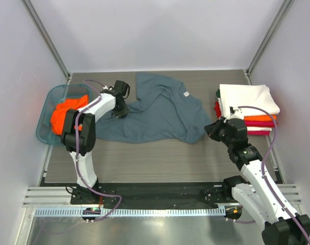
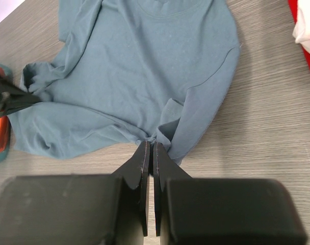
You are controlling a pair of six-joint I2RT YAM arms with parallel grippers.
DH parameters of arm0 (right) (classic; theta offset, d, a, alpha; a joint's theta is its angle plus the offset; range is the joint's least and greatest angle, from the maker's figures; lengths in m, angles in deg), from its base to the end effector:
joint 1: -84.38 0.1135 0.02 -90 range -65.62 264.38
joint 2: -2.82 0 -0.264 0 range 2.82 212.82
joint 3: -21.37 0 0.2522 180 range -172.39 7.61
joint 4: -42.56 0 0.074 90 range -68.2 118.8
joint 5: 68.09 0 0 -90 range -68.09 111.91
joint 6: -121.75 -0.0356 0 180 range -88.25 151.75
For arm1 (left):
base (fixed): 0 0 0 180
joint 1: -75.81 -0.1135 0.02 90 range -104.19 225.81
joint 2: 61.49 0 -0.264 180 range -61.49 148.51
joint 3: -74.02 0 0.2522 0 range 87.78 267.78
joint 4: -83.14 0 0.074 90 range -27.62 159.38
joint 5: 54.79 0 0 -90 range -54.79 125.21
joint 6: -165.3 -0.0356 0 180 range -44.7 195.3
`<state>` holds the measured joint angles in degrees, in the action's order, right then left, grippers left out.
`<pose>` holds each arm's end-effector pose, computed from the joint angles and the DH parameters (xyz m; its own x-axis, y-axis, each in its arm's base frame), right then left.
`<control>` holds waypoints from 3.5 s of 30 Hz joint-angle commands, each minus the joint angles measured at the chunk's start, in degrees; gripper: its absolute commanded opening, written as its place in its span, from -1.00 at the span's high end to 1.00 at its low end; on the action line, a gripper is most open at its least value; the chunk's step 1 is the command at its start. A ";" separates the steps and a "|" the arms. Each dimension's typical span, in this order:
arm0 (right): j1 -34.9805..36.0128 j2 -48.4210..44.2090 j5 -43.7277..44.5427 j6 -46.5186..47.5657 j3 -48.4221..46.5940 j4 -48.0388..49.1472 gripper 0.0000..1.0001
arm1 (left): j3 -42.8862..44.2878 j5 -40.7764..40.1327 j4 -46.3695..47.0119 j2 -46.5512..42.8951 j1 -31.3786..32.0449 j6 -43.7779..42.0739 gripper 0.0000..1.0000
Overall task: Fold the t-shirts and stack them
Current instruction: Flatten the tshirt out
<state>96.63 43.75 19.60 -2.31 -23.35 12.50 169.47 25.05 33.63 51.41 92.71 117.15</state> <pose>0.1663 0.0376 0.2546 -0.4968 0.4648 -0.7329 0.0373 0.8552 0.5170 0.3903 -0.1120 0.1807 -0.8027 -0.4425 -0.3998 -0.4235 0.8950 -0.1402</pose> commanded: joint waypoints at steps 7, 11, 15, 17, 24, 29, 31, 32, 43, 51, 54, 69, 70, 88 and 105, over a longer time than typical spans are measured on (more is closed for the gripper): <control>-0.12 1.61 5.73 -1.26 -2.70 2.06 0.97 | 0.68 -9.10 -11.01 -16.21 0.32 0.95 0.81; -0.21 0.56 7.40 -2.23 -2.53 0.83 0.98 | -5.83 -8.48 -10.49 -24.02 1.28 2.01 0.92; -0.21 -0.76 12.14 -3.02 -2.62 -1.81 0.98 | -14.60 -10.75 -10.39 -31.40 4.61 5.34 1.00; -0.12 -2.07 12.50 -3.55 -2.26 -2.07 0.98 | -16.99 -16.20 -13.01 -33.79 8.99 10.85 0.99; -0.12 -2.61 15.48 -5.75 -1.30 -5.23 0.97 | -29.29 -24.30 -22.43 -45.47 16.58 32.49 0.87; -0.12 -3.92 18.21 -7.68 -0.59 -7.26 0.97 | -38.60 -25.88 -21.83 -58.11 17.02 36.55 0.22; -0.12 -4.45 18.83 -8.21 -0.85 -8.40 0.98 | -39.41 -25.09 -22.17 -60.16 17.02 37.51 0.05; -0.21 -4.63 19.79 -8.91 -0.94 -8.84 0.98 | -39.50 -25.18 -24.52 -61.30 17.02 38.65 -0.17; -0.12 -6.30 18.48 -9.79 -0.42 -9.19 0.97 | -40.29 -15.96 -16.81 -56.39 17.11 32.42 -0.24; -0.12 -7.35 19.18 -9.53 -0.15 -9.98 0.97 | -43.62 -7.71 -19.19 -59.64 17.02 36.37 -0.15; -0.12 -7.18 19.44 -9.62 -0.15 -9.98 0.98 | -44.95 -3.04 -19.18 -59.64 17.02 36.73 -0.02; -0.21 -6.03 19.09 -10.67 1.25 -8.67 0.97 | -50.66 -1.27 -19.19 -56.48 26.77 44.81 -0.01; -0.12 -5.95 19.18 -10.59 1.43 -8.49 0.98 | -51.36 -0.84 -19.01 -56.56 27.56 45.08 -0.01; -0.12 -5.68 18.21 -10.06 1.96 -7.70 0.97 | -54.09 -2.86 -21.21 -57.09 29.41 48.86 0.02; -0.12 -4.89 17.86 -10.58 2.04 -7.17 0.97 | -57.43 -1.18 -15.49 -54.54 29.41 47.19 0.99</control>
<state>96.63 38.50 37.24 -12.19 -21.43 2.64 114.54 24.44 14.59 -4.48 121.87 164.49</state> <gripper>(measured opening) 0.071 0.029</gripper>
